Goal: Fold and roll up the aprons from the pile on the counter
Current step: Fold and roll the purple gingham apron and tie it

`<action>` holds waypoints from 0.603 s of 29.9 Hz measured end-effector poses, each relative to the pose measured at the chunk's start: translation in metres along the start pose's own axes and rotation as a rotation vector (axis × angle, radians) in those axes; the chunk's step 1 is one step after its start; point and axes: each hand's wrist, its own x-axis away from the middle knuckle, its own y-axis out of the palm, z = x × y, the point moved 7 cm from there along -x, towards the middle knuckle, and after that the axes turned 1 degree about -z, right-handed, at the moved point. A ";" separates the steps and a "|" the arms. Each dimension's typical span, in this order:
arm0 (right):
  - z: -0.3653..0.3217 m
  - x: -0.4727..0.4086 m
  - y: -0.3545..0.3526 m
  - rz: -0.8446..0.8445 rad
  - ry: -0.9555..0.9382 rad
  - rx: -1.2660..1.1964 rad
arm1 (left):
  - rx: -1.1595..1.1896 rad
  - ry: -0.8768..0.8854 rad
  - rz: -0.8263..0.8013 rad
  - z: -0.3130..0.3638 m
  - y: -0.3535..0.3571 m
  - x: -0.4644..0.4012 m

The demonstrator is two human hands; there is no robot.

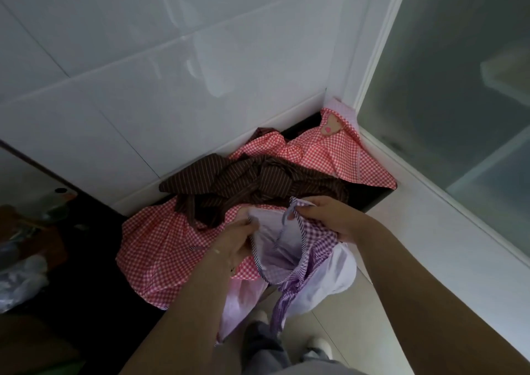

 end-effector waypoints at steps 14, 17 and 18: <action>-0.042 0.066 0.013 -0.026 -0.229 -0.106 | -0.198 0.003 -0.259 -0.008 0.094 0.038; -0.023 0.068 -0.031 0.426 -0.214 -0.560 | -0.161 -0.080 -0.196 -0.033 0.100 0.040; -0.004 0.069 -0.045 0.562 -0.185 -0.740 | -0.116 -0.106 -0.140 -0.039 0.100 0.041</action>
